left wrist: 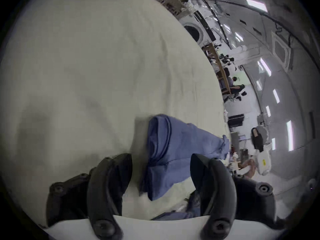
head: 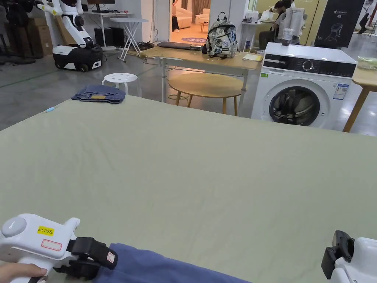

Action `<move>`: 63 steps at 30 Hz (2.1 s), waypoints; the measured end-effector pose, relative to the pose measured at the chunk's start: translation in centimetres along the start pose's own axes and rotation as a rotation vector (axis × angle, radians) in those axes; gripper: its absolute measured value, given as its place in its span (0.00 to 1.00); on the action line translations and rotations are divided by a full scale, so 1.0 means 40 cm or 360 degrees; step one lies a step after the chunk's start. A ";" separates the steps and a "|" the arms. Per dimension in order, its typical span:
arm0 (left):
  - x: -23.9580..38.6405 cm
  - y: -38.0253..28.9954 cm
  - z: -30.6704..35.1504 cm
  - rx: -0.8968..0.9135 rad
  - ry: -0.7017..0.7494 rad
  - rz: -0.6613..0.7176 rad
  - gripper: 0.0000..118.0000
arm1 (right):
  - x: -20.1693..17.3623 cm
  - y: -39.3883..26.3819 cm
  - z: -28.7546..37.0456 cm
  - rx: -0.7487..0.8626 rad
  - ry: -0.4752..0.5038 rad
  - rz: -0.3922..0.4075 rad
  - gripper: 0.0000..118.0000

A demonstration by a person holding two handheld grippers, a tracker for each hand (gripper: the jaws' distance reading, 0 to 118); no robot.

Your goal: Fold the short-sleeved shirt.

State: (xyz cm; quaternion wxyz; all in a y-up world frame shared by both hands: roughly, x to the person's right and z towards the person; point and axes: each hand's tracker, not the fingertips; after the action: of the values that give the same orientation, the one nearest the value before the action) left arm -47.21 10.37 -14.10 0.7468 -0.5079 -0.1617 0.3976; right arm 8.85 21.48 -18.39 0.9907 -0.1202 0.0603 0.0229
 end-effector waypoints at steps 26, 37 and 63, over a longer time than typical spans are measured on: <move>0.065 -0.011 0.077 0.0393 0.0001 -0.0033 0.04 | -0.015 -0.030 -0.018 -0.0064 0.0057 -0.0033 0.00; 0.241 -0.060 0.161 0.0423 0.0123 -0.0127 0.04 | -0.010 -0.024 -0.027 -0.0067 0.0073 -0.0045 0.00; 0.439 -0.114 -0.511 -0.0120 0.0285 -0.0264 0.04 | 0.081 -0.064 0.004 -0.0139 -0.0045 -0.0088 0.00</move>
State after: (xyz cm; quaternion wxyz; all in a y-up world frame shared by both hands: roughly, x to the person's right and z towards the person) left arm -20.99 10.05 -21.73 0.7691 -0.5540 -0.1506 0.2810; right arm 12.23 19.16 -18.05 0.9855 -0.1645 0.0418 -0.0002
